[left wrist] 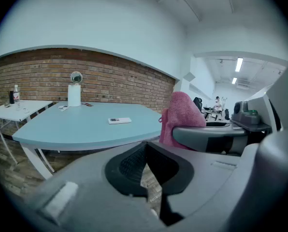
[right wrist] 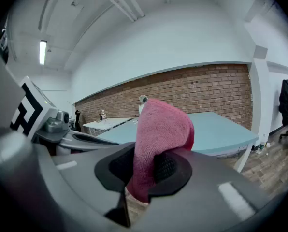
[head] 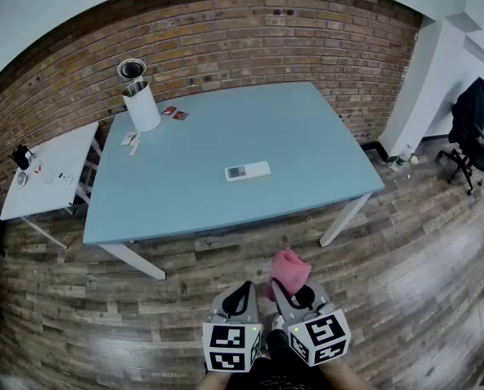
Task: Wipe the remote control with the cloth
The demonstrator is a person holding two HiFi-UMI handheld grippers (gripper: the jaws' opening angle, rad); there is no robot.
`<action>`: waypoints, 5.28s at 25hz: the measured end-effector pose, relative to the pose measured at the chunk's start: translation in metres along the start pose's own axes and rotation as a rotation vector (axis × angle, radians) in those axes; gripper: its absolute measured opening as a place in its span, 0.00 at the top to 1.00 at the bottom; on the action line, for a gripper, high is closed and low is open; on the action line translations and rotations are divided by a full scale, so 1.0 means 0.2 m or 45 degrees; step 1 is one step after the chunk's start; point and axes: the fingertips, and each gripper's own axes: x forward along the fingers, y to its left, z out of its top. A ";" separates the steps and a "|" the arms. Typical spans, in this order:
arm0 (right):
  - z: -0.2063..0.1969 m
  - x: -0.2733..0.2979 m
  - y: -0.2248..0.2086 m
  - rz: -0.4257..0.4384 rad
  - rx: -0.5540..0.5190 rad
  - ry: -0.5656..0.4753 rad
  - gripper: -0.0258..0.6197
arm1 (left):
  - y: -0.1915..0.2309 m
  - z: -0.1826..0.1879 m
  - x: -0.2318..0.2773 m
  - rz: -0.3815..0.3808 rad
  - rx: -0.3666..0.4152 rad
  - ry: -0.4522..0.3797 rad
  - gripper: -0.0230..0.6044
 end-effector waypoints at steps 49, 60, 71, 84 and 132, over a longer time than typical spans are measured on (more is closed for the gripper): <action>0.24 1.09 -0.79 0.283 0.016 0.089 0.86 | 0.47 0.37 1.25 0.123 0.145 0.201 0.96; 0.23 1.28 -0.79 0.235 0.048 0.145 0.86 | 0.72 0.34 1.37 -0.122 0.466 0.304 0.96; 0.31 1.60 -0.75 0.204 0.022 0.175 0.86 | 0.89 0.30 1.52 -0.462 0.688 0.421 0.71; 0.31 1.75 -0.71 0.134 -0.020 0.288 0.86 | 1.02 0.22 1.74 -0.722 1.011 0.619 0.49; 0.13 2.08 -0.81 0.169 0.264 0.360 0.86 | 0.99 0.16 1.83 -0.996 0.935 0.696 0.51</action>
